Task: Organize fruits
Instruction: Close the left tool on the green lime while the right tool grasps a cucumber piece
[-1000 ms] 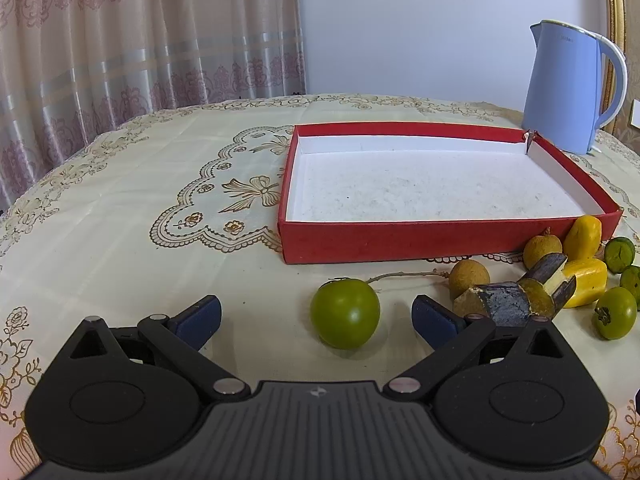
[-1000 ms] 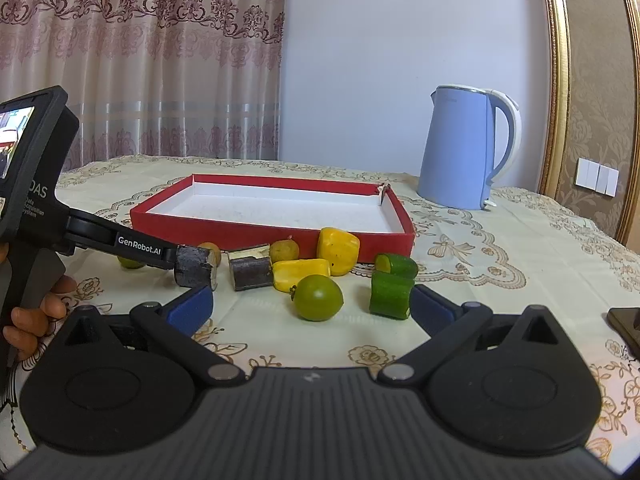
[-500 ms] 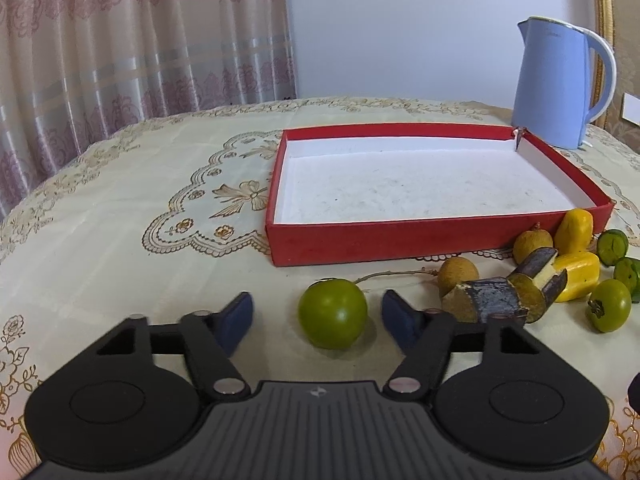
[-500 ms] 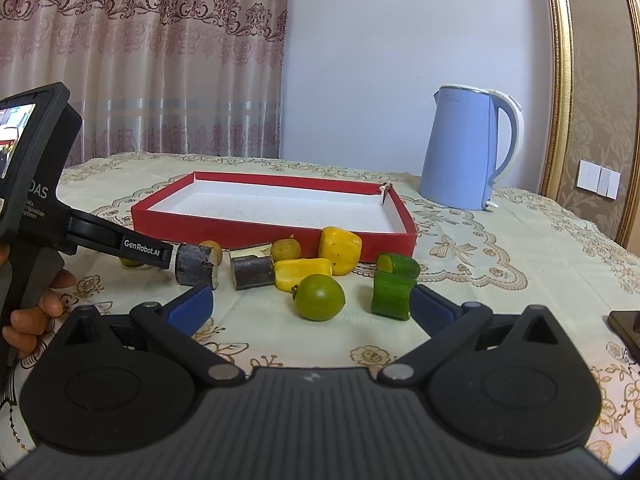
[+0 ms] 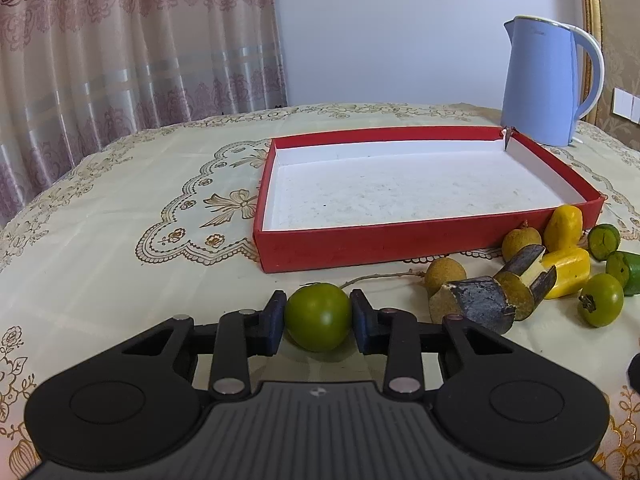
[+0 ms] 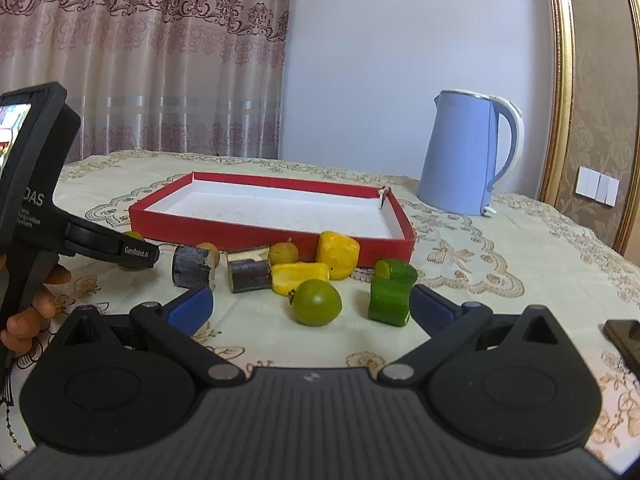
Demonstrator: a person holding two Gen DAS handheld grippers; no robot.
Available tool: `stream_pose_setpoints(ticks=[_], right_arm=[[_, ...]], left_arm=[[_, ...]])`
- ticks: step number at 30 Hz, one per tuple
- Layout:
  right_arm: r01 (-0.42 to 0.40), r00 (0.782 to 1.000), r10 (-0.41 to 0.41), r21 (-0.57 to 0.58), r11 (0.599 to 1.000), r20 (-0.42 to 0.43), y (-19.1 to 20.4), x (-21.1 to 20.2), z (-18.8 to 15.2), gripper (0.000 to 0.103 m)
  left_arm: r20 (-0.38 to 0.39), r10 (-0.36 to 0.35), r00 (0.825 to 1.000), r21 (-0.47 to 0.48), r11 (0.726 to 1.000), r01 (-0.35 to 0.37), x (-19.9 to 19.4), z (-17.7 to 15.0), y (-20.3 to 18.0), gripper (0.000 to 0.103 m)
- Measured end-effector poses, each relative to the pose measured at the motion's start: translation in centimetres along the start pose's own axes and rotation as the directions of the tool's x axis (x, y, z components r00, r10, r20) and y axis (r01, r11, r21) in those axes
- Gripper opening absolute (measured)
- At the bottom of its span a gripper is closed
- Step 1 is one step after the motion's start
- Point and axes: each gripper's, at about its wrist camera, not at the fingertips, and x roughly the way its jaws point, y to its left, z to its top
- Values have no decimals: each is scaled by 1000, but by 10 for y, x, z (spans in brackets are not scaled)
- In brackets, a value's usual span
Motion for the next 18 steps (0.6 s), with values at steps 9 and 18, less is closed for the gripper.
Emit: stream_pose_setpoints(ticks=[9,18], right_arm=[[-5,1000,5,-56,998,-17,-31,8,15,102],[-70,986,52,-106,992,-158,-65,44,18,50]], left_arm=[[-8,34,999,-13,999,-34,-5,3,5,33],[28,60,998,-44,997,-59,-22,17,21,33]])
